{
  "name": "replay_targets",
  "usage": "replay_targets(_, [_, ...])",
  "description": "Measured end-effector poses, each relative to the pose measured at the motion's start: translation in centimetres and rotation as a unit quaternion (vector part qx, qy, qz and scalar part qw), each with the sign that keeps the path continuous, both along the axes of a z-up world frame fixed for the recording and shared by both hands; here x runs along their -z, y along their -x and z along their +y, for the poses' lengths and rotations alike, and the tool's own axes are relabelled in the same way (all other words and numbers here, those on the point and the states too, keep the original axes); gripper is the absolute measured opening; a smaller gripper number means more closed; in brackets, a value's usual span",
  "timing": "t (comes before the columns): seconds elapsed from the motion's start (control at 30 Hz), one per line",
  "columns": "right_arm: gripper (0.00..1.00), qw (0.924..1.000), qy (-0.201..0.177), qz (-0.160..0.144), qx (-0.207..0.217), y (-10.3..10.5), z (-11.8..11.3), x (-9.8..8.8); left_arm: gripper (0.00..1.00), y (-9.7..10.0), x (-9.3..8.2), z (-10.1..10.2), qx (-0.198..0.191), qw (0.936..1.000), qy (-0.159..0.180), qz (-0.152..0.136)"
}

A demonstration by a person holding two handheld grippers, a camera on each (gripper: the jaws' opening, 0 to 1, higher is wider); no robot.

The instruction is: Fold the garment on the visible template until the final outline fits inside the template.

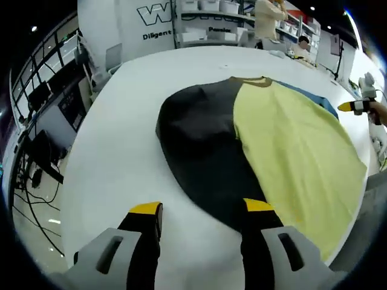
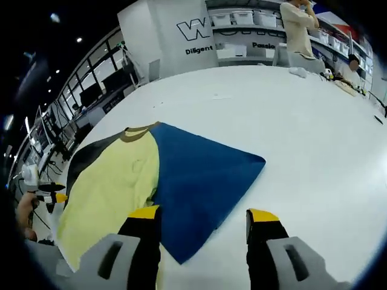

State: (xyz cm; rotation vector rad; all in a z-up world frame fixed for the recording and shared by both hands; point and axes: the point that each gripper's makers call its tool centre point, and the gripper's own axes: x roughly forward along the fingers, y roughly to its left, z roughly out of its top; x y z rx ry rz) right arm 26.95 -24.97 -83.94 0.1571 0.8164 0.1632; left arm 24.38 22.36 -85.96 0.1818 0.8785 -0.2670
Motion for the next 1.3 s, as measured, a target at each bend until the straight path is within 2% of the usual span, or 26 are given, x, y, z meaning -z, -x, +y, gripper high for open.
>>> replay_targets(0.17, [0.43, 0.9992, 0.017, 0.017, 0.031, -1.3, -1.7, 2.1, 0.48, -0.8, 0.1, 0.1, -0.01, 0.9999, 0.01, -0.005])
replay_targets(0.23, [0.38, 0.9984, 0.023, 0.014, 0.05, -1.7, -2.0, 2.4, 0.42, -1.6, 0.0, 0.2, -0.02, 0.9996, 0.015, -0.012])
replay_targets(0.3, [0.26, 0.9983, 0.044, 0.014, 0.036, -1.9, -2.3, 2.3, 0.33, -1.8, 0.0, 0.2, -0.027, 0.9993, 0.021, -0.014])
replay_targets(0.37, [0.09, 0.9979, 0.057, 0.012, 0.029, -2.1, -2.5, 2.2, 0.27, -2.0, 0.0, 0.1, -0.033, 0.999, 0.025, -0.014])
replay_targets(0.47, [0.02, 0.9972, 0.066, 0.017, 0.033, -2.6, -2.7, 2.4, 0.16, -2.6, 0.3, -0.1, -0.039, 0.9986, 0.031, -0.018])
replay_targets(0.53, [0.0, 0.9967, 0.072, 0.019, 0.032, -2.9, -2.8, 2.4, 0.07, -2.9, 0.3, 0.0, -0.045, 0.9982, 0.034, -0.019])
replay_targets(0.8, [0.0, 0.9945, 0.102, 0.015, 0.022, -4.0, -3.9, 2.3, 0.07, -3.6, 0.1, 0.9, -0.036, 0.9985, 0.041, -0.007])
replay_targets(0.9, [0.0, 0.9917, 0.127, 0.009, 0.014, -4.7, -4.6, 2.0, 0.07, -4.0, -0.3, 1.7, -0.002, 0.9999, 0.014, 0.007])
replay_targets(1.0, [0.0, 0.9905, 0.137, 0.01, 0.008, -5.4, -5.1, 1.9, 0.07, -4.6, -0.4, 2.7, 0.01, 0.9998, -0.007, 0.014])
replay_targets(1.07, [0.0, 0.9887, 0.15, 0.009, 0.002, -5.9, -5.4, 1.9, 0.07, -4.8, -0.4, 3.5, 0.033, 0.9987, -0.03, 0.023])
replay_targets(1.3, [0.0, 0.9839, 0.178, 0.01, -0.007, -7.0, -6.2, 2.1, 0.07, -5.9, 0.2, 6.3, 0.054, 0.9949, -0.071, 0.048])
